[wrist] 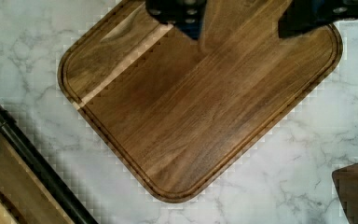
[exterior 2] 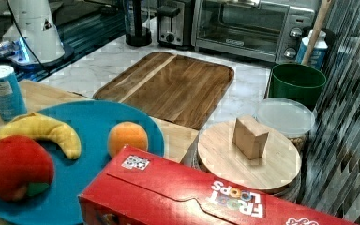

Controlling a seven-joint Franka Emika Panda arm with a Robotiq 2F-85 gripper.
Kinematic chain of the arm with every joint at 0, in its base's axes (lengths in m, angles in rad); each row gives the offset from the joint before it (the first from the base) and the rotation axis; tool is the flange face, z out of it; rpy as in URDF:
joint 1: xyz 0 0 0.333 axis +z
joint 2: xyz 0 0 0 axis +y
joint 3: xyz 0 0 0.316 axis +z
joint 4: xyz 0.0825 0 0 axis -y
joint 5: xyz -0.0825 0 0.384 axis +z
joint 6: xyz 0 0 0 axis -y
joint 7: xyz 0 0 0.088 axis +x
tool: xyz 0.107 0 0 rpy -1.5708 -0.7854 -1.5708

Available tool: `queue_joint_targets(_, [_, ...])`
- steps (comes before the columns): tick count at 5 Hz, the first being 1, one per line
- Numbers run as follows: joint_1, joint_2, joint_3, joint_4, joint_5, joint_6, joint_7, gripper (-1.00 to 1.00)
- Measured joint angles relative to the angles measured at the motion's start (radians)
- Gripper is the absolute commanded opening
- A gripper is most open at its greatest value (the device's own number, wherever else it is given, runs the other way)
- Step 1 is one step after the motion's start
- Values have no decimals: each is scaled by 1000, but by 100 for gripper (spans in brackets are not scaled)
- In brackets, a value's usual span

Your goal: Open the drawer.

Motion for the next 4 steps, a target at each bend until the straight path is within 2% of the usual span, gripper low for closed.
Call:
queue_joint_targets(2, [-6,1,2,-12,2,0,-1,100])
queue_joint_targets(4, [-11,1,0,-32,3,16,-107,100])
